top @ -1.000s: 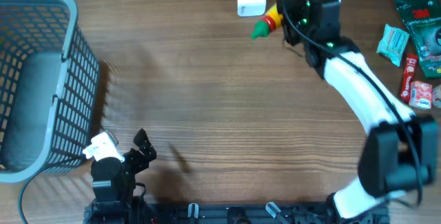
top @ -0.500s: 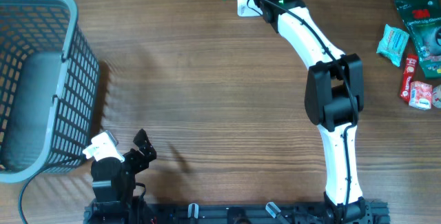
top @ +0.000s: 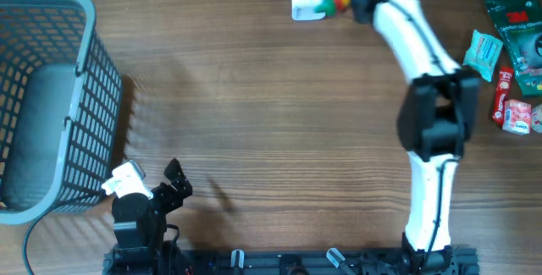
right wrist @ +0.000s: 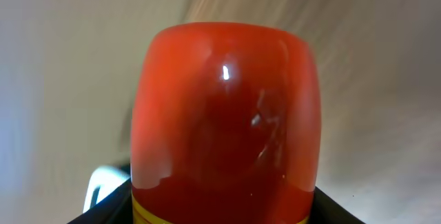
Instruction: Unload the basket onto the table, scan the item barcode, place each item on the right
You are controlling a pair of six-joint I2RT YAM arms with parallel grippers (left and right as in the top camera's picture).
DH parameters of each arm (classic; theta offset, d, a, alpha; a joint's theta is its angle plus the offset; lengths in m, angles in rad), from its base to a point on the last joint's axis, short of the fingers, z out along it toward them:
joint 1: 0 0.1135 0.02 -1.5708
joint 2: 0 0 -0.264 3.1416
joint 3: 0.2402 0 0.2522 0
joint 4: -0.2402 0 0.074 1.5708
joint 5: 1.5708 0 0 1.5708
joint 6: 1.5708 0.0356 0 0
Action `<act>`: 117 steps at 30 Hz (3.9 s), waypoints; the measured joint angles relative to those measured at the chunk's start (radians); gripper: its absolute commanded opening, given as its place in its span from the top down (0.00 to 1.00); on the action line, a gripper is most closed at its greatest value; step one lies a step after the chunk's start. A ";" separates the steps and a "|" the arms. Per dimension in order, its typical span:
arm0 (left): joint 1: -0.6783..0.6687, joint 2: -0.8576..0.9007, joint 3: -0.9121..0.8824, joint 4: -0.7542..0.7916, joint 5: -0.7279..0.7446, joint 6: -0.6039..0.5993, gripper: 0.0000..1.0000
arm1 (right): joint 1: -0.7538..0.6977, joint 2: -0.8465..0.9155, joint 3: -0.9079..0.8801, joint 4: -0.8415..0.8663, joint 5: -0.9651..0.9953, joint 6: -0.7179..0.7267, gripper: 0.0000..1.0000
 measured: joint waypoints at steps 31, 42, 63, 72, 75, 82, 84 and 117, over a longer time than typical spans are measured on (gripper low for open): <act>0.000 0.000 0.000 0.000 0.000 0.000 0.00 | -0.546 -0.599 0.018 -0.594 -0.122 -0.338 0.00; 0.000 0.000 0.000 0.000 0.000 0.000 0.00 | -0.518 -1.127 0.023 -0.965 -0.498 -0.678 0.00; 0.000 0.000 0.000 0.002 0.000 0.000 0.00 | -0.331 -1.633 -0.572 -0.345 -0.504 -1.170 0.00; 0.000 -0.001 -0.002 -0.001 0.000 0.000 0.00 | -0.255 -2.219 -1.546 0.524 -0.589 -1.128 0.00; 0.000 -0.001 -0.002 0.000 0.000 0.000 0.00 | -0.229 -2.313 -1.768 0.713 -0.599 -1.125 0.00; 0.000 -0.001 -0.002 0.000 0.000 0.000 0.00 | -0.201 -2.333 -2.071 0.847 -0.541 -1.069 0.00; 0.000 -0.001 -0.002 0.000 0.000 0.000 0.00 | -0.201 -2.333 -2.090 0.822 -0.526 -1.050 0.00; 0.000 -0.001 -0.002 0.000 0.000 0.000 0.00 | -0.201 -2.338 -2.098 0.654 -0.493 -0.945 0.00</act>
